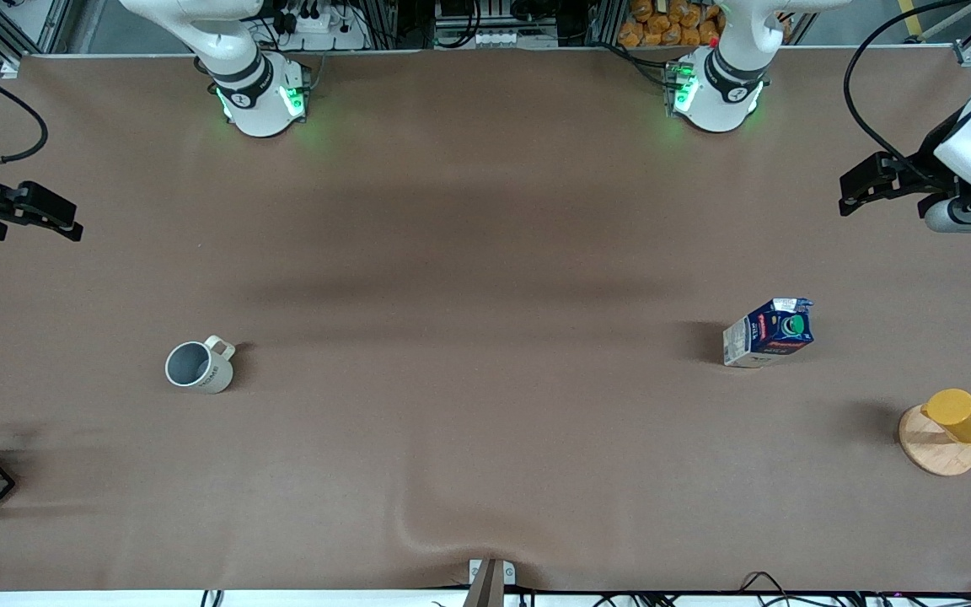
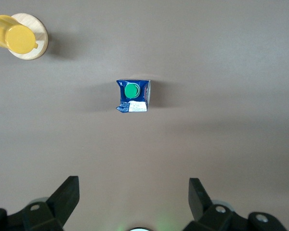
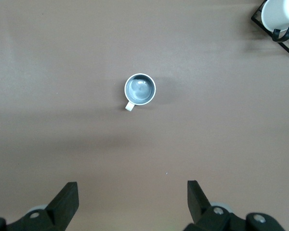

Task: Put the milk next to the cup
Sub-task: 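Reach the left gripper to the milk carton while the right gripper reaches the mug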

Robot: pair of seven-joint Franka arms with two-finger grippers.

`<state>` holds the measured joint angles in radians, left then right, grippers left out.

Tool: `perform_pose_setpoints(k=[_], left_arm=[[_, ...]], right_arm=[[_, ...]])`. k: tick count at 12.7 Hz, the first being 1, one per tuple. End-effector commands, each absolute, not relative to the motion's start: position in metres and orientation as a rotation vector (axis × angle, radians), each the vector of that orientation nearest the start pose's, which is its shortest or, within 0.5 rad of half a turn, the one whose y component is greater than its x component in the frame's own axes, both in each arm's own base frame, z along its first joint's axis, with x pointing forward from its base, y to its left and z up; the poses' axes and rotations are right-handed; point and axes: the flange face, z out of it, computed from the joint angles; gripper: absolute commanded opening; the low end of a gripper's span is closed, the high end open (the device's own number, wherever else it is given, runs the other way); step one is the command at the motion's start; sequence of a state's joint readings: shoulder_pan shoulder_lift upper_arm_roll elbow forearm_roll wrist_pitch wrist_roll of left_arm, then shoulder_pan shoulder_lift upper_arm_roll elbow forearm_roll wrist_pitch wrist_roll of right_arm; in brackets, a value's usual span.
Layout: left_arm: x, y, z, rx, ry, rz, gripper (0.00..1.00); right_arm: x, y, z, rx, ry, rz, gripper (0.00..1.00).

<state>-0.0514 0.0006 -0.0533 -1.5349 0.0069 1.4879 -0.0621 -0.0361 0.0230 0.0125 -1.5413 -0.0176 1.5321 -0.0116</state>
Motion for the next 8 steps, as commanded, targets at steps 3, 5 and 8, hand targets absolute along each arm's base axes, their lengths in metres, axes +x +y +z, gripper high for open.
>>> perform_pose_setpoints(k=[3, 5, 8], left_arm=[[0.557, -0.058, 0.618, -3.092, 0.063, 0.136, 1.00], [0.587, -0.061, 0.567, -3.072, 0.070, 0.235, 1.00], [0.623, -0.074, 0.485, -3.112, 0.033, 0.173, 1.00]], right_arm=[[0.552, -0.017, 0.627, -3.172, 0.028, 0.054, 1.00], [0.553, -0.017, 0.625, -3.169, 0.031, 0.059, 1.00], [0.568, -0.018, 0.600, -3.167, 0.026, 0.098, 1.00]])
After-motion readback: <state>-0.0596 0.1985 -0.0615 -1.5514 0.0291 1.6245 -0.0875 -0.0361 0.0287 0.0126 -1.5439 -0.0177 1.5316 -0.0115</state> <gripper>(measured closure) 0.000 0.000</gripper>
